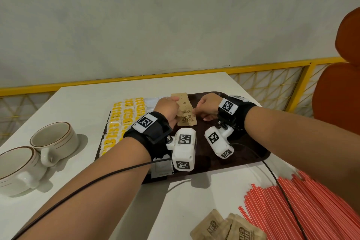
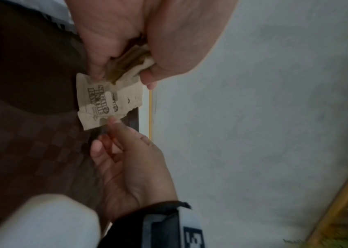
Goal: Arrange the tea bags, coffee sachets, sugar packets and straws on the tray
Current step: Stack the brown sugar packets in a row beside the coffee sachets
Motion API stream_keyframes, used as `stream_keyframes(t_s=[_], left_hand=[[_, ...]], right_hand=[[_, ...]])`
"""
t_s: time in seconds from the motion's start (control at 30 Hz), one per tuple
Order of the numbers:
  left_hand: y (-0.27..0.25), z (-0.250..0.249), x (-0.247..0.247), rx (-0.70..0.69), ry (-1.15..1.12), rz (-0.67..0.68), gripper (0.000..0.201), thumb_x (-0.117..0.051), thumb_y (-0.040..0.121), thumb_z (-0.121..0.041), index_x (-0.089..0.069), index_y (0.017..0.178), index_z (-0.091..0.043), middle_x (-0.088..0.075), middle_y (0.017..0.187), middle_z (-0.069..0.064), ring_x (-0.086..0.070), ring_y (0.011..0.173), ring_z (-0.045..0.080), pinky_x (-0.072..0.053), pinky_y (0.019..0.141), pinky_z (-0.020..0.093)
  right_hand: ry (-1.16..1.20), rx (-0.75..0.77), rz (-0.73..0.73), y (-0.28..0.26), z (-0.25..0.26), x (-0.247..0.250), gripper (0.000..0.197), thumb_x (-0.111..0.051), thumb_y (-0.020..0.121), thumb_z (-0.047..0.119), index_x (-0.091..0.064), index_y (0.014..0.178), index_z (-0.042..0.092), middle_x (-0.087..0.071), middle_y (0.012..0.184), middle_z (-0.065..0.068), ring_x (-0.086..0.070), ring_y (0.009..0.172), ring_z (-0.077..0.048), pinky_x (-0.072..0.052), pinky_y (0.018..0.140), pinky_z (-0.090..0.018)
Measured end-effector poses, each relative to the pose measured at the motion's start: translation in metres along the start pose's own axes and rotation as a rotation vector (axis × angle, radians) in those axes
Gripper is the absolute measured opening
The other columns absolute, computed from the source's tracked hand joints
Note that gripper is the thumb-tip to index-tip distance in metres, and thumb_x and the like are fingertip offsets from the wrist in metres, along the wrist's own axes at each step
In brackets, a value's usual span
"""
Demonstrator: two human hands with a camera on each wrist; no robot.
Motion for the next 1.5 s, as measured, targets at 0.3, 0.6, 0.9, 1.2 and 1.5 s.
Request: stream_keyframes(t_s=[0.3, 0.6, 0.9, 1.2, 1.5], left_hand=[[-0.021, 0.007, 0.020, -0.073, -0.404, 0.178, 0.029, -0.036, 0.100, -0.004, -0.052, 0.125, -0.004, -0.060, 0.115, 0.018, -0.061, 0.098, 0.026, -0.047, 0.094, 0.040], [-0.036, 0.001, 0.023, -0.098, -0.313, 0.189, 0.034, -0.035, 0.103, -0.028, -0.055, 0.124, -0.010, -0.062, 0.116, 0.004, -0.064, 0.096, 0.019, -0.054, 0.075, 0.031], [-0.043, -0.005, 0.020, -0.091, -0.317, 0.252, 0.050, -0.032, 0.099, -0.047, -0.052, 0.127, -0.011, -0.060, 0.120, 0.003, -0.062, 0.103, 0.019, -0.051, 0.083, 0.034], [-0.040, -0.011, 0.026, -0.081, -0.416, 0.203, 0.072, -0.022, 0.092, -0.065, -0.057, 0.118, -0.007, -0.066, 0.114, 0.013, -0.070, 0.088, 0.025, -0.057, 0.066, 0.033], [-0.034, -0.008, 0.031, -0.211, -0.458, 0.085, 0.047, -0.032, 0.101, -0.043, -0.057, 0.110, -0.004, -0.068, 0.108, 0.011, -0.070, 0.089, 0.021, -0.058, 0.064, 0.029]], right_hand=[[0.541, 0.199, 0.293, -0.043, 0.018, -0.009, 0.008, -0.059, 0.092, 0.007, -0.057, 0.100, 0.007, -0.067, 0.095, -0.015, -0.069, 0.072, -0.016, -0.059, 0.066, -0.024], [0.602, 0.154, 0.345, -0.053, 0.019, -0.019, 0.009, -0.063, 0.087, 0.000, -0.059, 0.089, 0.008, -0.070, 0.095, -0.011, -0.069, 0.087, -0.022, -0.058, 0.083, -0.035], [0.573, 0.175, 0.338, -0.059, 0.021, -0.021, 0.012, -0.064, 0.086, 0.000, -0.061, 0.092, 0.009, -0.066, 0.089, -0.005, -0.063, 0.078, -0.012, -0.056, 0.071, -0.023], [0.667, 0.231, 0.334, -0.057, 0.021, -0.025, 0.011, -0.063, 0.087, 0.001, -0.058, 0.090, 0.011, -0.067, 0.097, -0.008, -0.064, 0.086, -0.019, -0.056, 0.080, -0.033], [0.768, 0.181, 0.300, -0.065, 0.023, -0.028, 0.020, -0.058, 0.090, -0.005, -0.049, 0.076, 0.008, -0.068, 0.097, -0.014, -0.067, 0.089, -0.023, -0.059, 0.077, -0.032]])
Point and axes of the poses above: each hand's wrist, its own y-axis towards the middle knuckle, its own x-axis out of the back of the hand, z = x × y, the point moved 1 cm from there along y, towards the middle knuckle
